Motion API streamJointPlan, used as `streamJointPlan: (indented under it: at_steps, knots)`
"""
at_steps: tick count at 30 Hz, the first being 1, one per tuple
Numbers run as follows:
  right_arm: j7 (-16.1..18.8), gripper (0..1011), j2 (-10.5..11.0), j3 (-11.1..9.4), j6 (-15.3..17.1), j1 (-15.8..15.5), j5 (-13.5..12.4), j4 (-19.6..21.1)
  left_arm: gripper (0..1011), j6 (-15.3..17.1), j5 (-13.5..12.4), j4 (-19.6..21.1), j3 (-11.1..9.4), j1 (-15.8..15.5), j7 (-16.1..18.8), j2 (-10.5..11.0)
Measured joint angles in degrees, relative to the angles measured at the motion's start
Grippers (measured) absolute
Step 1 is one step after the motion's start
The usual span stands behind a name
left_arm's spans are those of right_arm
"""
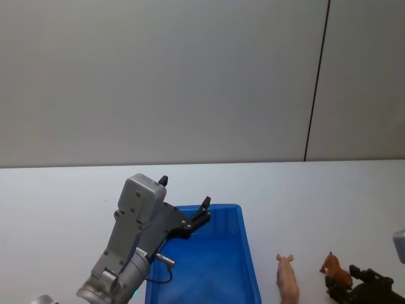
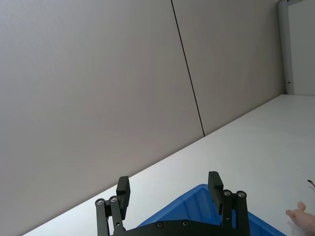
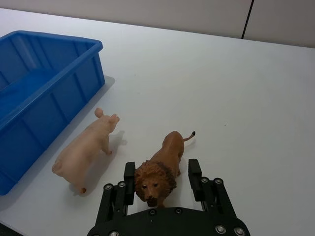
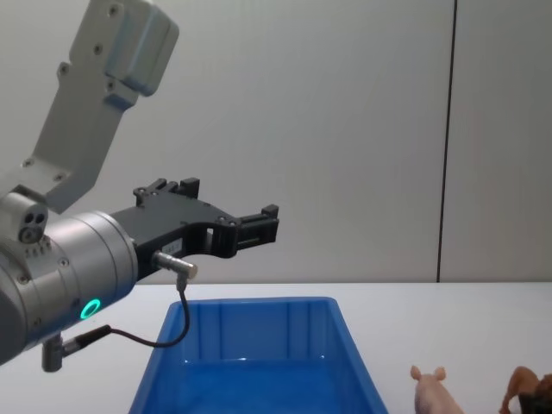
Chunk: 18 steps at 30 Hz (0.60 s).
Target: Pick up the two dolls from the table and place them into the box.
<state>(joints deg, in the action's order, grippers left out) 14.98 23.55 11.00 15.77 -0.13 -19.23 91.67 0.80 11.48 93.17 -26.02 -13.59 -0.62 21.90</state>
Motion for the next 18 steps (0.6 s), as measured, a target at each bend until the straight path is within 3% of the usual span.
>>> streamJointPlan:
  at_steps: [8, 18]
  knots:
    - [0.16, 434, -0.29, 0.07, -0.31, 0.29, -0.43, -0.55, 1001, 0.00, 0.00, 0.00, 0.00, 0.00, 0.00, 0.00]
    - [0.09, 428, -0.32, 0.09, -3.69, 0.32, 0.38, 0.56, 1001, 0.00, 0.00, 0.00, 0.00, 0.00, 0.00, 0.00]
